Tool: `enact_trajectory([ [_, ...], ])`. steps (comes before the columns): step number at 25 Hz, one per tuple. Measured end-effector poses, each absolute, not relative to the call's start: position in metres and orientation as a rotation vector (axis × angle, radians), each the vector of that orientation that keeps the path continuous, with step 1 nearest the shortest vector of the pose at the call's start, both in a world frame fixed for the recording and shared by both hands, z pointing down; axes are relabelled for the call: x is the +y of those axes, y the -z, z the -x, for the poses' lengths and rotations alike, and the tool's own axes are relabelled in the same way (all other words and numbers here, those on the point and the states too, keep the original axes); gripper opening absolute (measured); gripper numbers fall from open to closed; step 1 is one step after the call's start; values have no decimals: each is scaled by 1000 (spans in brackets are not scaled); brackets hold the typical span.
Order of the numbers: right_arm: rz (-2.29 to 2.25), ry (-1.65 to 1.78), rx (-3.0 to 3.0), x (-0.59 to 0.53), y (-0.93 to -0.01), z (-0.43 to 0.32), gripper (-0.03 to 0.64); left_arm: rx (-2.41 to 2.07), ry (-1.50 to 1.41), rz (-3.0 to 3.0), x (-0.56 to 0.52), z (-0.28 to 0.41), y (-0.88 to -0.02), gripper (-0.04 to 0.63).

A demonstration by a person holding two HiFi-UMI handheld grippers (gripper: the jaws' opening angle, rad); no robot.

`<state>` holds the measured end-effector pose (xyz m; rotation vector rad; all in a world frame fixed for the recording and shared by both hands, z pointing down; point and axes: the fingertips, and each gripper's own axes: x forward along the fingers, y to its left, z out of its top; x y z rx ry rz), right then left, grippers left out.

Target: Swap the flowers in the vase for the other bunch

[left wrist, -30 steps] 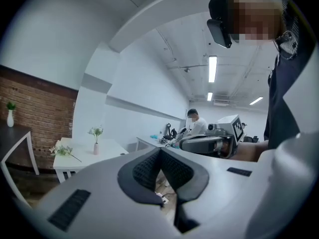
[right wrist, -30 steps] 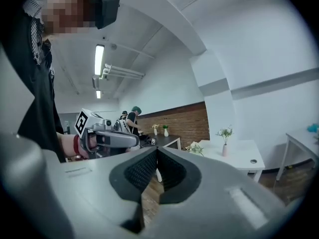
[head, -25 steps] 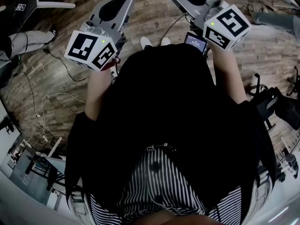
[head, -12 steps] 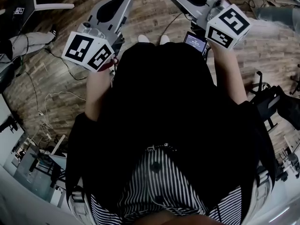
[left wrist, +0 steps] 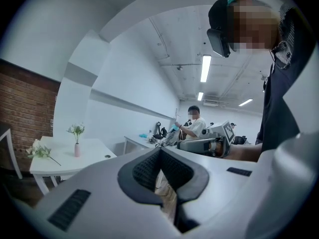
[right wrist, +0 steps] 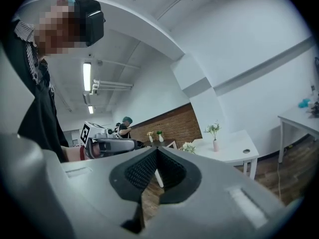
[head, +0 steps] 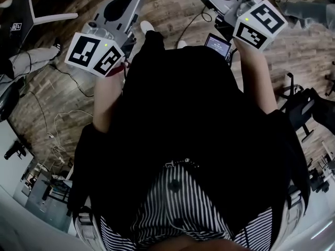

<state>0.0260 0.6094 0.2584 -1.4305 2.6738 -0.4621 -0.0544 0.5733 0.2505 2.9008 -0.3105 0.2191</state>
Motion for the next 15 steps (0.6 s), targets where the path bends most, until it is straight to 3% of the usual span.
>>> enact_trajectory([
  [15, 1665, 436, 2597, 495, -233, -21, 3, -73, -110, -2916, 439, 44, -227, 6],
])
